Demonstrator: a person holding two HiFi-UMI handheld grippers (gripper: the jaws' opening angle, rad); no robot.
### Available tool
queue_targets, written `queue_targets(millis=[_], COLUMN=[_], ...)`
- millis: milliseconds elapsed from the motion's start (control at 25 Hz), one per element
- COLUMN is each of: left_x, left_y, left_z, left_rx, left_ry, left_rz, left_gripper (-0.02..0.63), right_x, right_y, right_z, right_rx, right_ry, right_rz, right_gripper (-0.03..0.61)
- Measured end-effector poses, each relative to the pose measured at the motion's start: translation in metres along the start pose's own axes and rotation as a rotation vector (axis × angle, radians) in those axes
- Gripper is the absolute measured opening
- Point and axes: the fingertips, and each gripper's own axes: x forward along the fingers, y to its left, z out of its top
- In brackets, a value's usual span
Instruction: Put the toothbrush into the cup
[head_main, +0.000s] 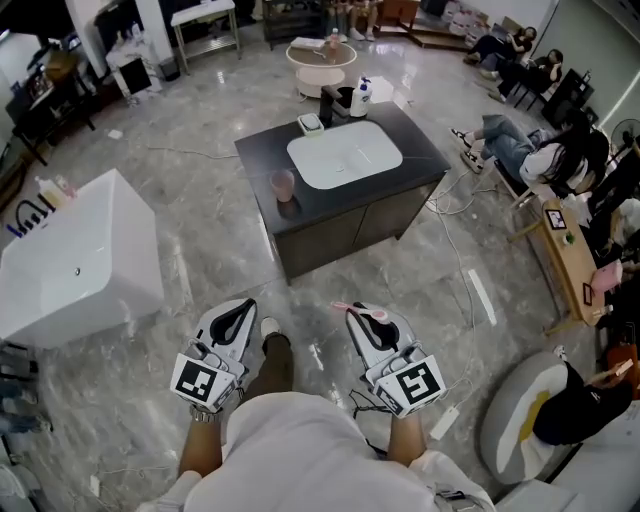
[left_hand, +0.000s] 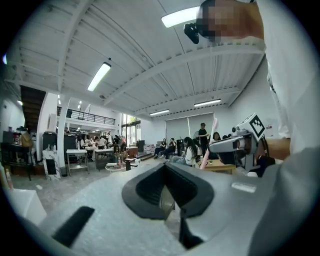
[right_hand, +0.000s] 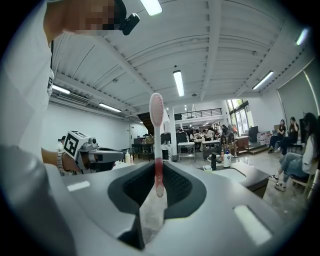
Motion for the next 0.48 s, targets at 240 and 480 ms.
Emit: queue_targets(millis=[240, 480], left_x=[0.051, 0.088], left_y=[0.092, 0.195], left_z=[-0.005, -0.011], left_rx=[-0.028, -0.059], left_ry=[-0.010, 0.003], left_rz=[-0.010, -0.007], left_gripper=[0.002, 0.002], right_x=[0.099, 0.202], right_y=[-0.030, -0.055], right_z=[0.014, 0.029], right_rx=[-0.010, -0.011], right_ry=[0.043, 0.073], right_rz=[-0.019, -0.030], right_gripper=[0.060, 0.060])
